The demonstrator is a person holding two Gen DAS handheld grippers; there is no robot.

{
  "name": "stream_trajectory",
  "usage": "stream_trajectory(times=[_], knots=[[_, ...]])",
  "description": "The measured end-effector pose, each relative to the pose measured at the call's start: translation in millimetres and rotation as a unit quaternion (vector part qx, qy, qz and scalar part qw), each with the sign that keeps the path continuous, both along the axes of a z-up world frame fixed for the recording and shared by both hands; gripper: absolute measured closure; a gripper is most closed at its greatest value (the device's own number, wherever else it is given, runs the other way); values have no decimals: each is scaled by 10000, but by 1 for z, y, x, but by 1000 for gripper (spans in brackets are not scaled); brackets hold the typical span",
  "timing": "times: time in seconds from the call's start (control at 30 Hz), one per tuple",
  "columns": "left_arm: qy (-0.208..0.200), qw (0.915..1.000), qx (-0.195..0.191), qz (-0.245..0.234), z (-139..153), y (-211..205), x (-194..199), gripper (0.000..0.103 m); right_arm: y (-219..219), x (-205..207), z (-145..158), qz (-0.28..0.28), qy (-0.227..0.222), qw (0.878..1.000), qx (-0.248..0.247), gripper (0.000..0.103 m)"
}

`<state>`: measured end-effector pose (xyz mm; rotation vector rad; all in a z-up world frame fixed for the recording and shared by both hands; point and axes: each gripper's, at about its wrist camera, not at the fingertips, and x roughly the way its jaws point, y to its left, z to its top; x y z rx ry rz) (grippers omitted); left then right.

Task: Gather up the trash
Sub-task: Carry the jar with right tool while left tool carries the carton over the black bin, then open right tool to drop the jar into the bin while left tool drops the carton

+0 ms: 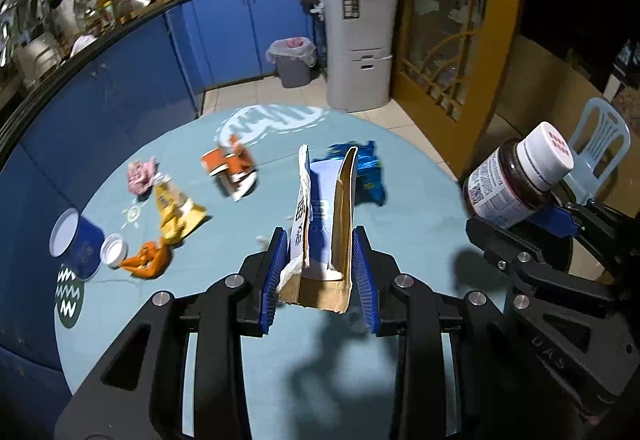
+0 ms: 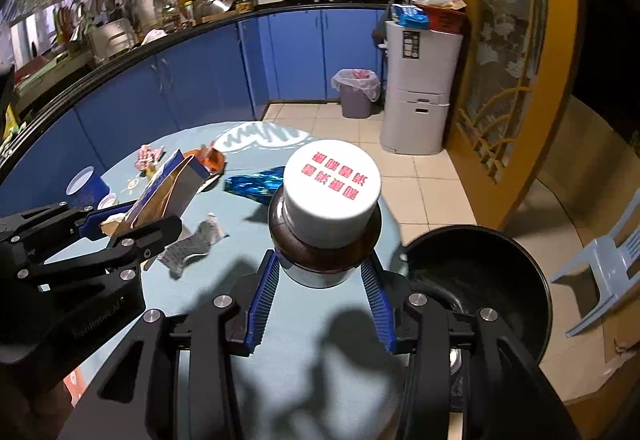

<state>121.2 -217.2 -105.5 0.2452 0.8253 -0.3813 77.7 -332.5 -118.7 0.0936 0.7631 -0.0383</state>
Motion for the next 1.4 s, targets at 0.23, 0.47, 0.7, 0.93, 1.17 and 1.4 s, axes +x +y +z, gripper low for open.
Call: stream_trajectory(times=[0.23,0.47,0.7,0.93,1.17,1.4], knots=[[-44,9994,57,-345,1,-41,-6,68,-31,-12,-3,-293,-3,9995,73,61],[-56,9975,116,-692,-1,-85,-11,68,-67,-22,-9,-650,31,9977,176,61],[-24,9954,189,-941,-8,-123,-10,68,-101,-30,-16,-955,72,9950,268,61],[-22,9937,271,-1088,-15,-154,-5,68,-125,-33,-24,-1168,116,9925,332,61],[-46,9907,346,-1316,-19,-180,-5,67,-138,-32,-32,-1277,186,9911,333,61],[-7,9887,430,-1438,-27,-195,-5,66,-148,-30,-41,-1349,256,9898,385,61]])
